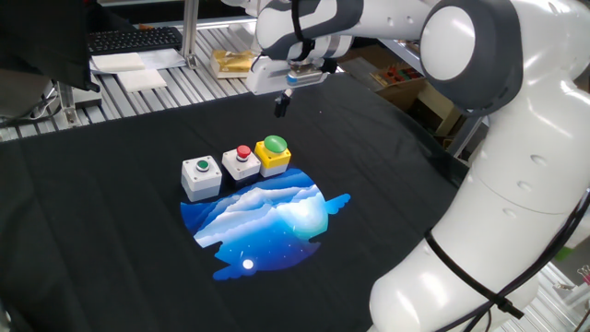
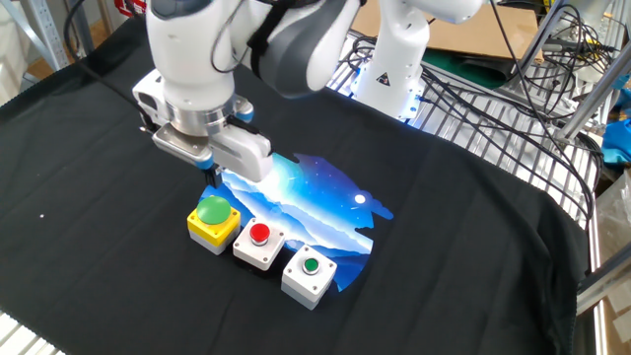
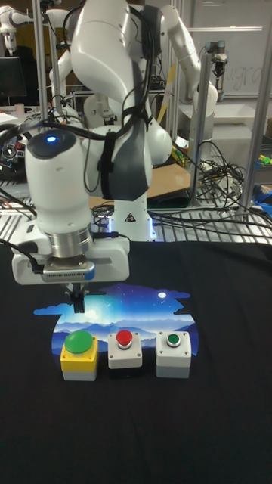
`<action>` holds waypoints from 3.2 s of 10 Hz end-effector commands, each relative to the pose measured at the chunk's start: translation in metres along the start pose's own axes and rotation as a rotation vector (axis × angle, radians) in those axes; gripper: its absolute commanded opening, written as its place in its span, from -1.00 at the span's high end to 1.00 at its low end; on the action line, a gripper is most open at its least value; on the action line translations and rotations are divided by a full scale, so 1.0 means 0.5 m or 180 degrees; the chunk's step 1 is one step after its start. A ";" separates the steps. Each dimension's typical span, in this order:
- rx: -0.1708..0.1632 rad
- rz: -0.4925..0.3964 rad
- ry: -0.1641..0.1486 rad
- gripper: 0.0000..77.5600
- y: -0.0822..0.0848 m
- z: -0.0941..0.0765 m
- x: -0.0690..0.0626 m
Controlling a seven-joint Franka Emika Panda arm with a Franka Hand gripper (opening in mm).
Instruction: Press three buttons from left to right in sequence
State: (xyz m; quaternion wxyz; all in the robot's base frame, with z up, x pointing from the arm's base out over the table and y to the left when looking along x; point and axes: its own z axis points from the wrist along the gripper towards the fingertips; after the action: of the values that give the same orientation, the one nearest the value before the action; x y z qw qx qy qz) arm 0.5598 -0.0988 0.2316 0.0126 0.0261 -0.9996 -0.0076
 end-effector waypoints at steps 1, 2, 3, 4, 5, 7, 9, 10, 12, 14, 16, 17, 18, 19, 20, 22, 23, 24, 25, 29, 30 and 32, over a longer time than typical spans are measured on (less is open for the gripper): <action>0.0129 -0.0014 0.0085 1.00 0.000 -0.003 -0.002; 0.0108 0.0050 0.0078 1.00 0.000 -0.003 -0.002; 0.0124 0.0109 0.0164 1.00 0.000 -0.003 -0.002; 0.0124 0.0141 0.0236 1.00 0.000 -0.003 -0.002; 0.0113 0.0168 0.0244 1.00 0.000 -0.003 -0.002; 0.0179 0.0235 0.0246 1.00 0.000 0.004 -0.003; 0.0369 0.0429 0.0190 1.00 0.000 0.037 -0.008; 0.0350 0.0478 0.0158 1.00 -0.003 0.055 -0.011; 0.0337 0.0460 0.0155 1.00 -0.007 0.082 -0.017; 0.0233 0.0376 0.0173 1.00 -0.017 0.129 -0.018; 0.0098 0.0329 0.0173 1.00 -0.018 0.145 -0.018; 0.0093 0.0326 0.0171 1.00 -0.018 0.146 -0.018; 0.0034 0.0264 0.0128 1.00 -0.018 0.146 -0.018; 0.0023 0.0261 0.0105 1.00 -0.018 0.146 -0.018; 0.0032 0.0272 0.0097 1.00 -0.018 0.145 -0.018; 0.0047 0.0277 0.0101 1.00 -0.018 0.146 -0.018; 0.0047 0.0276 0.0101 1.00 -0.018 0.146 -0.018; 0.0046 0.0269 0.0101 1.00 -0.018 0.148 -0.019; 0.0046 0.0269 0.0101 1.00 -0.018 0.149 -0.019; 0.0042 0.0278 0.0089 1.00 -0.020 0.162 -0.021; 0.0044 0.0280 0.0091 1.00 -0.020 0.162 -0.021; 0.0051 0.0288 0.0096 1.00 -0.022 0.162 -0.020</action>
State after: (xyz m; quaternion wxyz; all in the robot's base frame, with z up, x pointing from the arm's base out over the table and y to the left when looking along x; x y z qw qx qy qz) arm 0.5679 -0.1068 0.1490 0.0286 -0.0175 -0.9994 -0.0001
